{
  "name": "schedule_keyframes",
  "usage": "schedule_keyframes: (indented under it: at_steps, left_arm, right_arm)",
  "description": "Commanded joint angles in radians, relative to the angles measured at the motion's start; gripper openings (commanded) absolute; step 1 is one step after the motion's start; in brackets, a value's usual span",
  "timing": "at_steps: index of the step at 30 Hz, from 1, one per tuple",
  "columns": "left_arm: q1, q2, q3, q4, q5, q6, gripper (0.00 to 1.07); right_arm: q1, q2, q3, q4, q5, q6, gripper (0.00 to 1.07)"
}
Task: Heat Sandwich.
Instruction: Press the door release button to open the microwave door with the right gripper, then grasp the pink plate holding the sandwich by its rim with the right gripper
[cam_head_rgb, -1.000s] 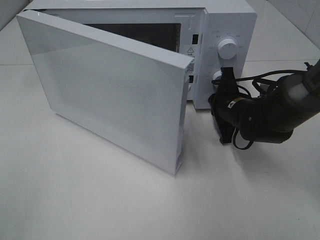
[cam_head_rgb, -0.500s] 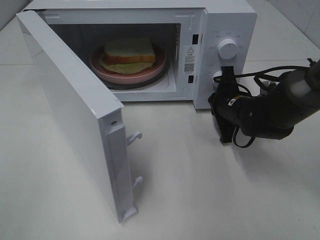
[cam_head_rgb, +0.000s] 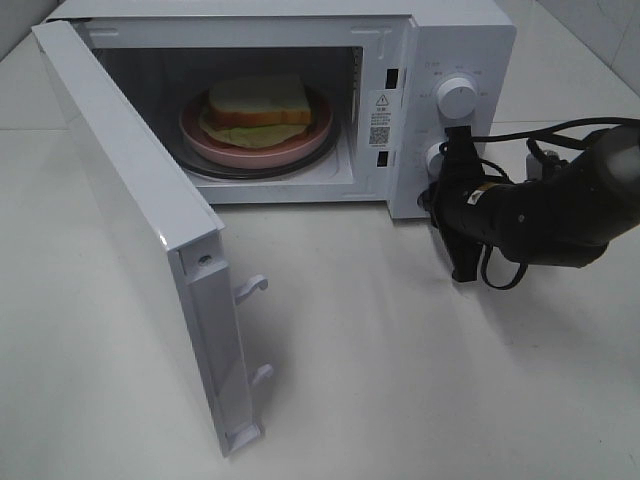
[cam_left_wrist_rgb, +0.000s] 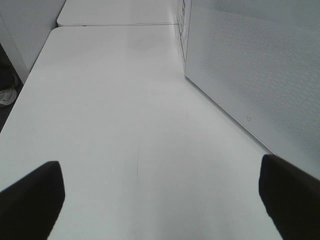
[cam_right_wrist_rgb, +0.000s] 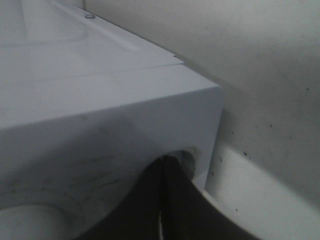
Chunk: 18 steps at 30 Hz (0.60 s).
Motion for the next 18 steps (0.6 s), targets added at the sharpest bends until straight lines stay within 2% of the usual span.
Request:
schedule_keyframes:
  at_steps: [1, 10, 18]
  left_arm:
    - [0.001, -0.028, 0.003, -0.002, -0.009, -0.005, 1.01]
    - [0.001, -0.028, 0.003, -0.002, -0.009, -0.005, 1.01]
    - [0.001, -0.028, 0.003, -0.002, -0.009, -0.005, 1.01]
  right_arm:
    - [-0.007, -0.046, 0.038, -0.019, -0.027, -0.005, 0.0]
    - [-0.007, -0.178, 0.144, -0.064, 0.087, -0.022, 0.0]
    - [-0.007, -0.323, 0.189, -0.066, 0.307, -0.178, 0.01]
